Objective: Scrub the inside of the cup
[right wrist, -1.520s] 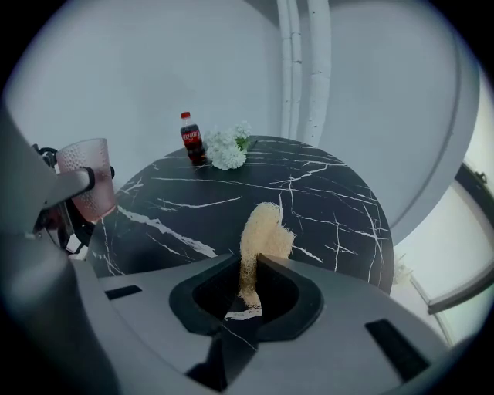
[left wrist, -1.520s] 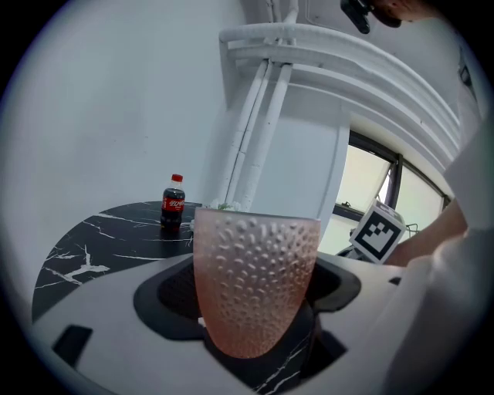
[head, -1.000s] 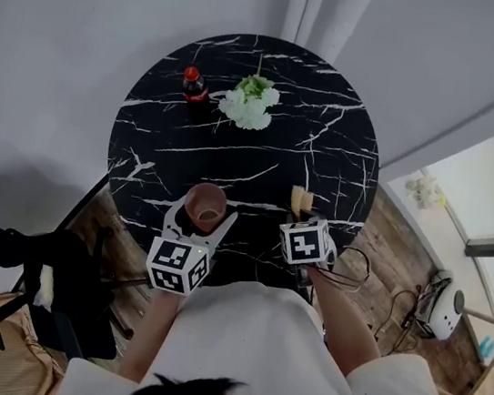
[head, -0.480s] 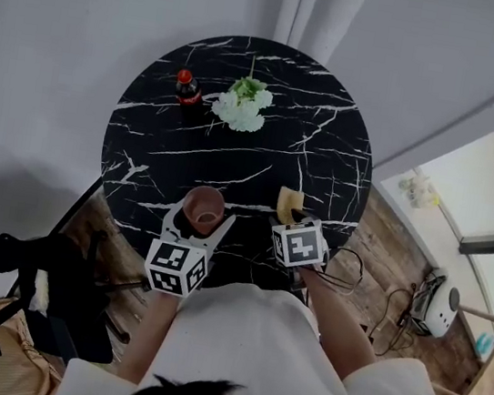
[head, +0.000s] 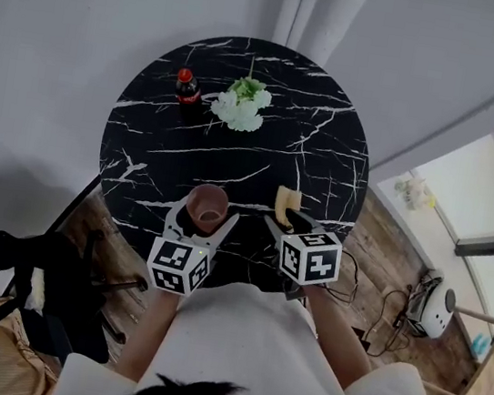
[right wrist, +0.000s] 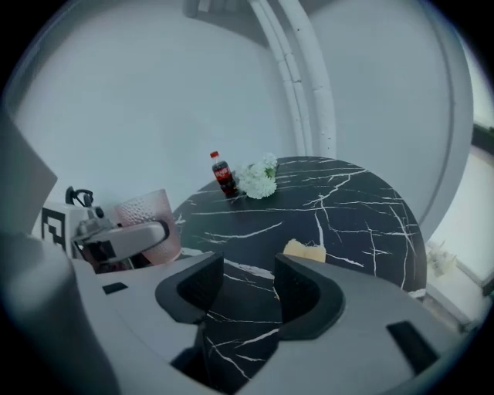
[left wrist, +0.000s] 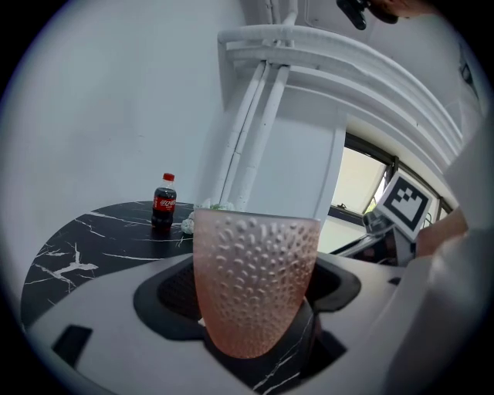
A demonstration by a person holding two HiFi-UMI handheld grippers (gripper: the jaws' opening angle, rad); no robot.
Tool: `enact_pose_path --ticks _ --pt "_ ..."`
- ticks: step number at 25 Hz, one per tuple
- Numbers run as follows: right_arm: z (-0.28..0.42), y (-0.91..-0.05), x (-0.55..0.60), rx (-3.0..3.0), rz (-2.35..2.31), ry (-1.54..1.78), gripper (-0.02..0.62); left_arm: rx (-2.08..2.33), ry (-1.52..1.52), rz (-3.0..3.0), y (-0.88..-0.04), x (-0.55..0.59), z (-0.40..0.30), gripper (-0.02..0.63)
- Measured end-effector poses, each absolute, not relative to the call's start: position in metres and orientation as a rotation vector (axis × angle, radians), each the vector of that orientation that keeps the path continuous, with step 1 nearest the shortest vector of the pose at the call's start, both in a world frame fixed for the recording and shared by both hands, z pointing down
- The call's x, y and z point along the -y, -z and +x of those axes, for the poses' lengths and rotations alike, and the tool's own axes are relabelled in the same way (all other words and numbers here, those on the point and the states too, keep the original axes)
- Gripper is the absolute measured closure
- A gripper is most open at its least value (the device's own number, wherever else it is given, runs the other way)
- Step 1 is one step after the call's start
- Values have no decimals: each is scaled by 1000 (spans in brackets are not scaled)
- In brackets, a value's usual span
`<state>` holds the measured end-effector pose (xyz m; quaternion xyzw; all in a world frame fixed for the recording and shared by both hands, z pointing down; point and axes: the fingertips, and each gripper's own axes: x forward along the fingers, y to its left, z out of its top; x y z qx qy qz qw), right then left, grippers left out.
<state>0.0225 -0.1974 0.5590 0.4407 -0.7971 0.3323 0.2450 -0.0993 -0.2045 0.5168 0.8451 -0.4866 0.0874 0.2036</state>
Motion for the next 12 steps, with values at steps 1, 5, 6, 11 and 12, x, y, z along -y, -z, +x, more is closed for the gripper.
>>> enact_pose_path --ticks 1,5,6,11,12 --pt "21 -551 195 2221 1206 -937 388 1356 -244 2364 -517 205 -98 230" --pt "25 -522 187 2358 1260 -989 388 1355 -238 2379 -516 208 -94 230" --pt "27 -516 185 2390 1273 -980 388 1356 -237 2382 -516 209 -94 230" --pt "43 -487 174 2557 1383 -977 443 1369 -247 2400 -519 215 -87 230" --pt "47 -486 171 2563 1397 -967 465 1369 -247 2404 -520 216 -85 230"
